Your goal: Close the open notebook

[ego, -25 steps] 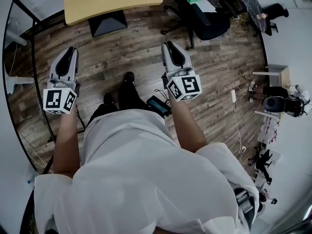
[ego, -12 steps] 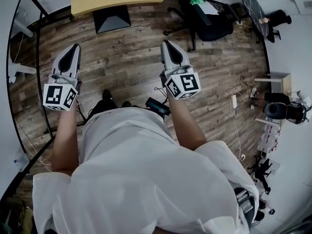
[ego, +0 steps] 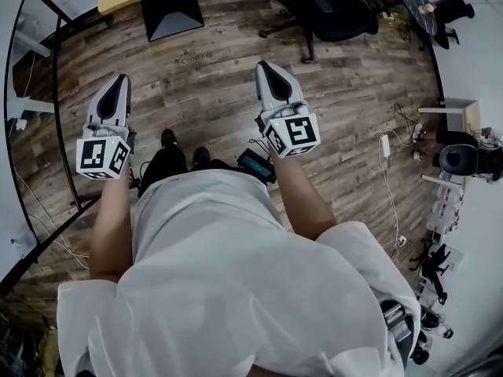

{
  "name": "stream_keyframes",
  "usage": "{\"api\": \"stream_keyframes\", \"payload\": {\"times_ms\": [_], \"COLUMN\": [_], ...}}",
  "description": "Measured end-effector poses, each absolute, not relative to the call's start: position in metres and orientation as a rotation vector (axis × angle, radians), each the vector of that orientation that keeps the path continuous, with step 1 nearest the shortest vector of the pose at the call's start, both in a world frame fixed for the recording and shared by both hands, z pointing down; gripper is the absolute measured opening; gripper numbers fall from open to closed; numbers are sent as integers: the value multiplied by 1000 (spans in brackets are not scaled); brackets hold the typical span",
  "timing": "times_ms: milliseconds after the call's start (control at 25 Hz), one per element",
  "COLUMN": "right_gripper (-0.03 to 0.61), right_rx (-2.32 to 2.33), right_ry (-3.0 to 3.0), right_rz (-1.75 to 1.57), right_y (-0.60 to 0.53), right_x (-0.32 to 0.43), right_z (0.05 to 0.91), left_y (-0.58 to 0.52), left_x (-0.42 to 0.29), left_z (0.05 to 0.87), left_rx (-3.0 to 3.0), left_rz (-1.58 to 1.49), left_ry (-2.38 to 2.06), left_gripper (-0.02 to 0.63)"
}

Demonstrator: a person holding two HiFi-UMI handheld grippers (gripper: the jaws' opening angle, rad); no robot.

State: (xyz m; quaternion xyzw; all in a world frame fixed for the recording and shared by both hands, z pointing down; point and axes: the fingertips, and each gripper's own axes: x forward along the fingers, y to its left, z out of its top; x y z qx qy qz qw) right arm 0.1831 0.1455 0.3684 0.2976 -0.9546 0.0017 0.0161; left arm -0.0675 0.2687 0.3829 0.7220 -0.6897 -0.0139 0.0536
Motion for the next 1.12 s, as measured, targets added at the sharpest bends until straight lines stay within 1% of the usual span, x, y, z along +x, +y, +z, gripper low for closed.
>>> {"api": "stream_keyframes", "payload": {"times_ms": [320,600,1120], "right_gripper": [3,4,3], "right_rx": [921,914,905], "right_ry": [-2958,-2989,-2990], "right_rz": [23,56,15], "right_y": [156,158,158], "right_x": [206,200,200], "right_z": [383,386,389], "left_y": [275,275,280], "left_x": [-37,-35,-34], "left_z": [382,382,383], "left_rx": [2207,2191,2189], "left_rz": [-37,-54,-66], "left_ry": [-2094,-2121,-2120], "left_gripper": [12,12,12]}}
